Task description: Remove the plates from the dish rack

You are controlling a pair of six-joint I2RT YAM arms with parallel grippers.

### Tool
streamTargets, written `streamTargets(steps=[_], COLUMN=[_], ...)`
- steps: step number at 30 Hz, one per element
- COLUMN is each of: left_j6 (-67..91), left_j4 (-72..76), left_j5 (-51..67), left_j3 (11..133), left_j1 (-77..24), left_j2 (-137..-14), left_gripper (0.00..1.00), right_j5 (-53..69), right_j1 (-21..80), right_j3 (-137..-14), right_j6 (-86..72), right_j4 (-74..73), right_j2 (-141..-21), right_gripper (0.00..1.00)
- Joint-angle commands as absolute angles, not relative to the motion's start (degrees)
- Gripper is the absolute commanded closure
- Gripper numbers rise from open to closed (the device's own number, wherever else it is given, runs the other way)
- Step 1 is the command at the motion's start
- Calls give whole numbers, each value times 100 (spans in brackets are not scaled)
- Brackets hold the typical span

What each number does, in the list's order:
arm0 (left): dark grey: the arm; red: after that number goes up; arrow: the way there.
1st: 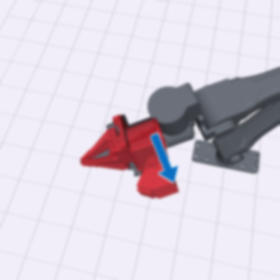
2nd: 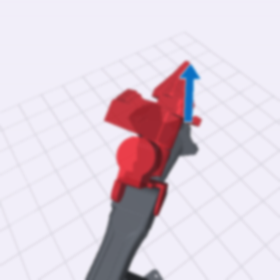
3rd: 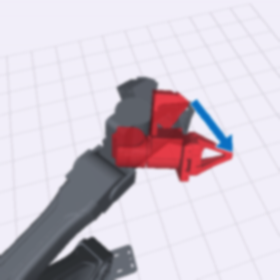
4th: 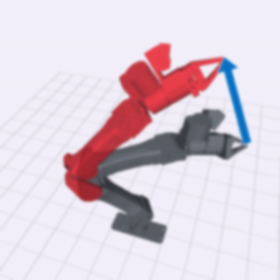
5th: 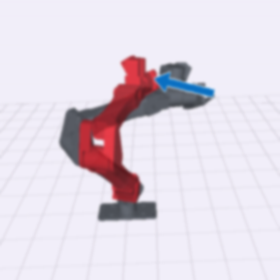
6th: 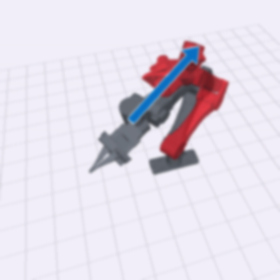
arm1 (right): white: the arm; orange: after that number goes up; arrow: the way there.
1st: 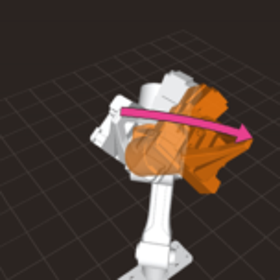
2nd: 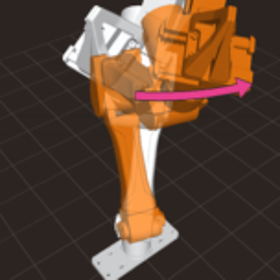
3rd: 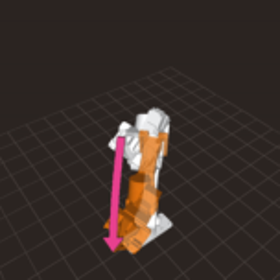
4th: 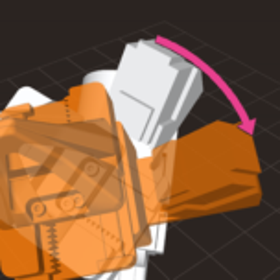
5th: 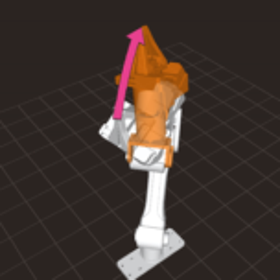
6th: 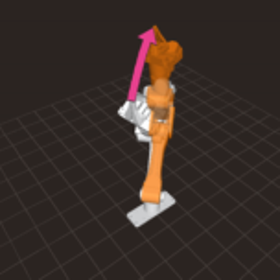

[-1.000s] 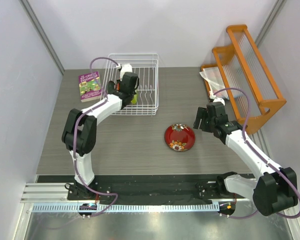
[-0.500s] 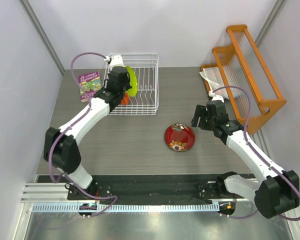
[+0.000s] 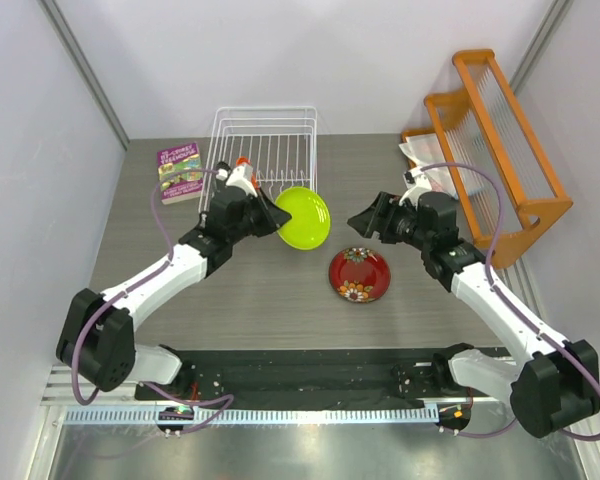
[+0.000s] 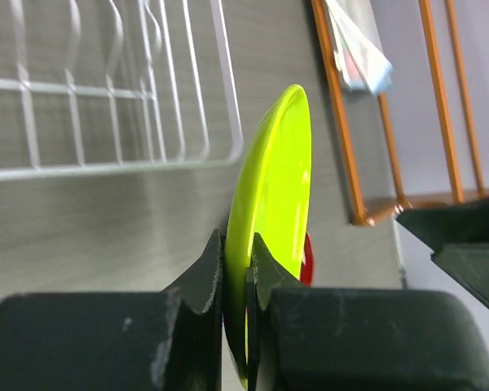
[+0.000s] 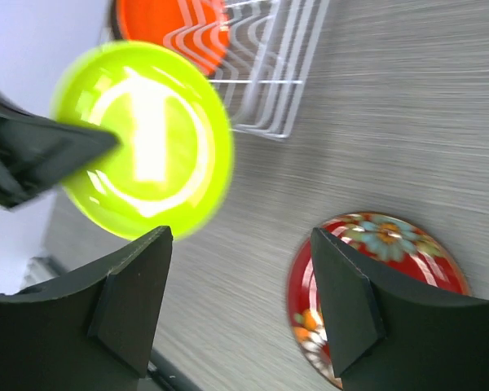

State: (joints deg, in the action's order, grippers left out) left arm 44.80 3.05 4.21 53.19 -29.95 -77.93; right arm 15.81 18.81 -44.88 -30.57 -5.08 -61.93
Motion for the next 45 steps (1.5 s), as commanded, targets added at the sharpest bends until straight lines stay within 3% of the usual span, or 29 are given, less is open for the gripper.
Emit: streamTargets(steps=[1, 8, 11, 12, 13, 14, 19, 21, 25, 28, 30, 32, 39, 43, 45], left_j6=[5255, 5361, 5379, 5388, 5396, 5396, 5431, 5458, 5388, 5195, 5142, 5168, 4922, 4571, 4176], left_j4=[1599, 2074, 2127, 2127, 2136, 2144, 2092, 2135, 2084, 1715, 1740, 1854, 1582, 986, 539], left_j5=[1116, 1116, 1134, 1125, 1116, 1116, 1248, 1231, 1160, 1125, 1038, 976, 704, 54, -692], left_j3=[5054, 4957, 4940, 4922, 4904, 4896, 4896, 4826, 4798, 4922, 4835, 4755, 4816, 4922, 5096], left_j1=[-3199, -3621, -3674, -3683, -3683, -3683, -3683, -3700, -3700, -3700, -3700, -3700, -3700, -3700, -3700], left_j2=[-7602, -7725, -7717, -7717, -7717, -7717, -7813, -7813, -7805, -7813, -7770, -7761, -7717, -7376, -7243], left_gripper=[100, 100, 100, 100, 100, 100, 100, 100, 100, 80, 84, 55, 34, 9, 3], right_j5=[2355, 2417, 2496, 2540, 2584, 2593, 3040, 3147, 3041, 2717, 2419, 2268, 1293, 731, 379], right_j1=[1995, 2162, 2180, 2180, 2180, 2188, 2180, 2188, 2189, 2188, 2188, 2197, 2188, 2188, 2180], right_j3=[-4211, -3982, -3885, -3867, -3867, -3867, -3674, -3665, -3718, -3674, -3709, -3788, -3850, -3902, -3894], right_j6=[-3656, -3823, -3867, -3858, -3858, -3841, -4008, -4043, -3946, -3842, -3745, -3569, -3278, -3217, -3243], right_j4=[789, 1116, 1318, 1405, 1406, 1424, 2143, 2215, 1890, 1662, 1268, 986, -217, -904, -1325], right_j2=[-6398, -6635, -6688, -6715, -6724, -6724, -6776, -6811, -6820, -6680, -6566, -6452, -5670, -5354, -5291], right_gripper=[25, 25, 31, 45, 52, 67, 81, 98, 99, 99, 99, 99, 99, 99, 99])
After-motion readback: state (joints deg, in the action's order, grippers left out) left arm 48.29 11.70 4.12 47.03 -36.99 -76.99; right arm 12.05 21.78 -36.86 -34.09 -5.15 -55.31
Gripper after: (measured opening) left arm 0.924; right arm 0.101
